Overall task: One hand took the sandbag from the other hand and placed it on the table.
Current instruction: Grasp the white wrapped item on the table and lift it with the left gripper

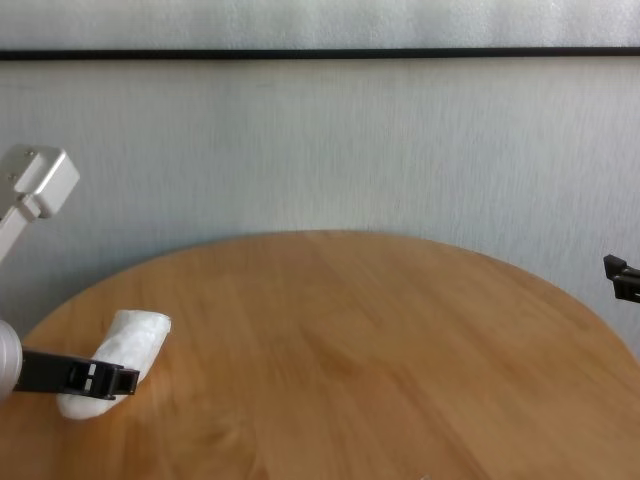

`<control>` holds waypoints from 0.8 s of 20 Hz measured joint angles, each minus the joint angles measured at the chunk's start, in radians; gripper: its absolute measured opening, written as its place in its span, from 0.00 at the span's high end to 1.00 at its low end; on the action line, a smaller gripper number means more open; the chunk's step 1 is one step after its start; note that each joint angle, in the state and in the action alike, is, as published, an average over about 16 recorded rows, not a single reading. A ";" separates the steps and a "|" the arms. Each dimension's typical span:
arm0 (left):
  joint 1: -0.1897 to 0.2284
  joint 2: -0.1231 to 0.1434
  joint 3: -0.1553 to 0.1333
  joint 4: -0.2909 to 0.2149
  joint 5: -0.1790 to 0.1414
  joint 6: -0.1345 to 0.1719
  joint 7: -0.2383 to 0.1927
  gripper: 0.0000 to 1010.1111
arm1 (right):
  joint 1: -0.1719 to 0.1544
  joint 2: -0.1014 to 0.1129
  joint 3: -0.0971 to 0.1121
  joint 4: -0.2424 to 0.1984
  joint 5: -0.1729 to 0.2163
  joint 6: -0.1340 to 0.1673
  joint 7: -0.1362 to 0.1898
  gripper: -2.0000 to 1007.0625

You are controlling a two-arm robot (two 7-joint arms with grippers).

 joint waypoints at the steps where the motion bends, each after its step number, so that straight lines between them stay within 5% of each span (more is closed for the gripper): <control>1: 0.000 0.000 0.000 0.000 0.000 0.000 0.000 0.56 | 0.000 0.000 0.000 0.000 0.000 0.000 0.000 0.00; 16: 0.000 0.000 0.000 0.000 0.000 0.000 0.000 0.56 | 0.000 0.000 0.000 0.000 0.000 0.000 0.000 0.00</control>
